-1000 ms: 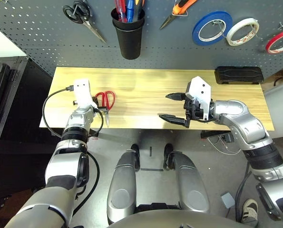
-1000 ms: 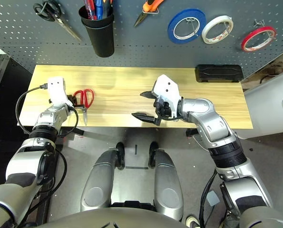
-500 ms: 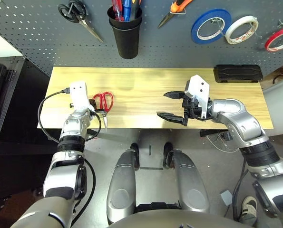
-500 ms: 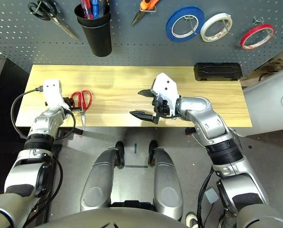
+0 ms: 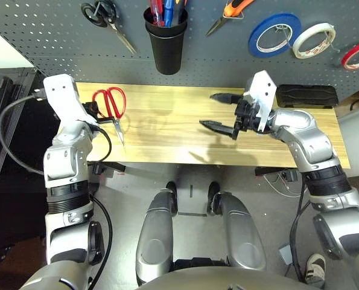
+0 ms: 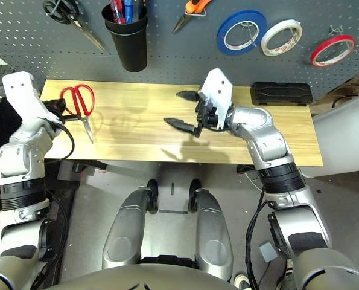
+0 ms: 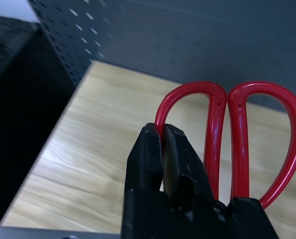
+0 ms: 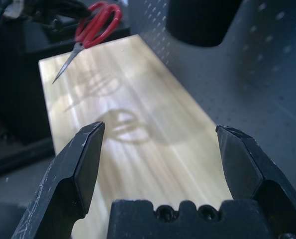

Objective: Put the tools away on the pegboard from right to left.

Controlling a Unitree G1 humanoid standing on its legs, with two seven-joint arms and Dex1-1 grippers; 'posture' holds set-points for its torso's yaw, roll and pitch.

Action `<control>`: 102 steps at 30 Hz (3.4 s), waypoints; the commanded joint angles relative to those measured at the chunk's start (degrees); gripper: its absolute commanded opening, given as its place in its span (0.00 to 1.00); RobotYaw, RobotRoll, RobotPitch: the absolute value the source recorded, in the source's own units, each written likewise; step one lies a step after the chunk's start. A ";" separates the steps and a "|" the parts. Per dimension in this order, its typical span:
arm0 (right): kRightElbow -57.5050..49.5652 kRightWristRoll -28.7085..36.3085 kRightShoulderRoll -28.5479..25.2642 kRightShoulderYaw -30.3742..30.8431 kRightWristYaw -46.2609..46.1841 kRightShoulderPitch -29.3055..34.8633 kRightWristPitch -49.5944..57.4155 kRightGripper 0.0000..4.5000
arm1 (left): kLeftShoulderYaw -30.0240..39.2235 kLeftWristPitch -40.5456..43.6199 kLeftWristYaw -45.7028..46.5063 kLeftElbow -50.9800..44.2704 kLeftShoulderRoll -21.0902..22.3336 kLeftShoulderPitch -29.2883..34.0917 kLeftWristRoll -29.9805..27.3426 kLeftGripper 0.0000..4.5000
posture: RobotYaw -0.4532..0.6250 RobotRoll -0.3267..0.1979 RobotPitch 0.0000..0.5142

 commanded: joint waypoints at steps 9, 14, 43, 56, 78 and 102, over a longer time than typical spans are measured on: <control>-4.29 9.57 -1.29 -4.02 3.97 -1.34 5.64 1.00 | 1.22 2.82 -0.21 -2.08 2.76 -4.04 -0.39 0.00 | 0.48 0.62 0.53; -5.90 13.33 -2.42 -6.25 4.50 -3.74 8.19 1.00 | 1.85 4.24 -0.59 -3.64 4.60 -6.29 -0.62 0.00 | 0.48 0.62 0.50; -3.55 15.34 -4.36 -9.26 8.10 -10.17 3.15 1.00 | 3.85 -11.86 -2.59 -6.80 4.84 -10.78 -4.31 0.00 | 0.48 0.62 0.45; -2.33 17.14 -5.72 -10.39 9.22 -13.89 3.71 1.00 | -0.30 -18.25 -3.31 -2.53 1.76 -11.31 -4.16 0.00 | 0.45 0.62 0.43; -4.94 17.12 -4.63 -9.52 7.13 -11.74 4.26 1.00 | -4.06 -27.56 -0.21 15.47 -1.96 -16.28 -0.59 0.00 | 0.42 0.62 0.43; -2.33 15.13 -4.38 -8.95 7.08 -10.64 2.42 1.00 | -6.70 -22.68 -4.11 8.65 0.22 -10.96 -0.33 0.99 | 0.44 0.62 0.45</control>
